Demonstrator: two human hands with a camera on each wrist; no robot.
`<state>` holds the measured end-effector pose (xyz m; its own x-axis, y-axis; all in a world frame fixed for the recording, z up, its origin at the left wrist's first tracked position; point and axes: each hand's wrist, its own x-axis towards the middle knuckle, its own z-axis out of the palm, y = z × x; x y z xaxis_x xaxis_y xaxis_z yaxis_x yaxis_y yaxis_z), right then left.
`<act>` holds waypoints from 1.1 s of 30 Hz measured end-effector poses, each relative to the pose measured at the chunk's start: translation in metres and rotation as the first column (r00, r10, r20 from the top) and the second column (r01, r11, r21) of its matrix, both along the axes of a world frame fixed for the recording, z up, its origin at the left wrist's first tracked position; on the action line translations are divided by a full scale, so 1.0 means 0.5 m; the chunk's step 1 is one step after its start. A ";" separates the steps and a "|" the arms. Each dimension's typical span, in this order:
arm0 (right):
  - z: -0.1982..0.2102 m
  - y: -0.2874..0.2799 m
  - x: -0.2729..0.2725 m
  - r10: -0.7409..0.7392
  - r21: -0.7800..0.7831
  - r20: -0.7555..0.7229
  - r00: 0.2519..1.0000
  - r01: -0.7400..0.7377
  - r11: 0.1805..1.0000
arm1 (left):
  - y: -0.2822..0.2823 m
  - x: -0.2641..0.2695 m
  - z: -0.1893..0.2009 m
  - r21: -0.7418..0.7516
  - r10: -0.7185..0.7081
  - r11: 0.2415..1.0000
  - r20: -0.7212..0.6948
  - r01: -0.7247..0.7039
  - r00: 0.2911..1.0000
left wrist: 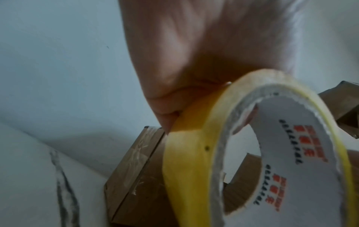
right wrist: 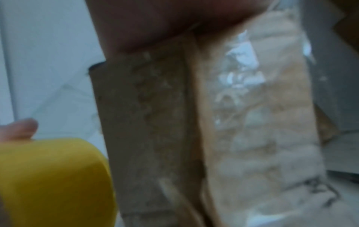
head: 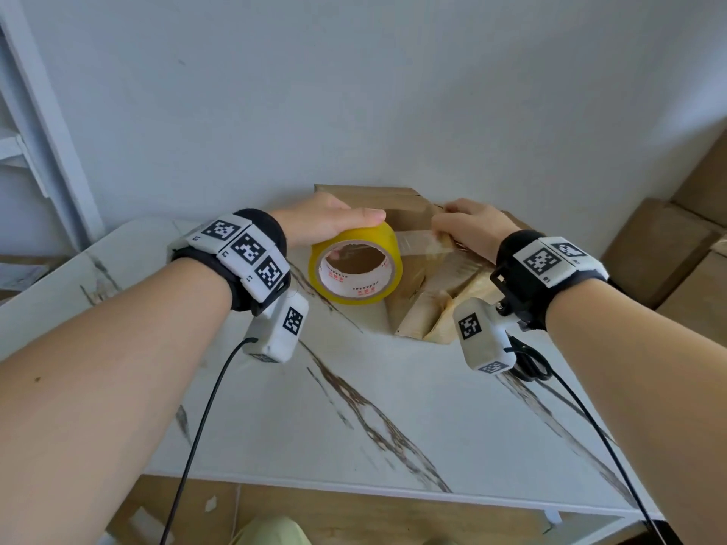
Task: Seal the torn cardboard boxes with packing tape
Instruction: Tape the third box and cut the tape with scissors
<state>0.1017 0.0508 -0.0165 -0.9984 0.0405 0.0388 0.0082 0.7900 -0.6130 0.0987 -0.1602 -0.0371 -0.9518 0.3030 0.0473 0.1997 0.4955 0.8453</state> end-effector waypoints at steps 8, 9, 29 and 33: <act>-0.013 0.022 0.015 -0.038 -0.259 0.006 0.999 0.039 0.965 | 0.015 0.005 0.016 -0.002 -0.024 1.000 0.008 0.024 1.000; -0.016 0.030 0.018 -0.059 -0.295 0.022 0.998 0.063 0.953 | 0.012 0.005 0.016 -0.010 -0.014 1.000 -0.001 0.014 1.000; -0.137 0.109 0.011 -0.024 -0.783 0.293 0.956 0.255 0.567 | -0.027 -0.014 -0.023 -0.460 0.078 0.884 -0.038 -0.086 0.996; -0.150 0.116 0.007 -0.033 -0.799 0.303 0.952 0.273 0.535 | -0.005 -0.019 -0.039 -0.509 0.078 0.858 -0.009 -0.072 0.997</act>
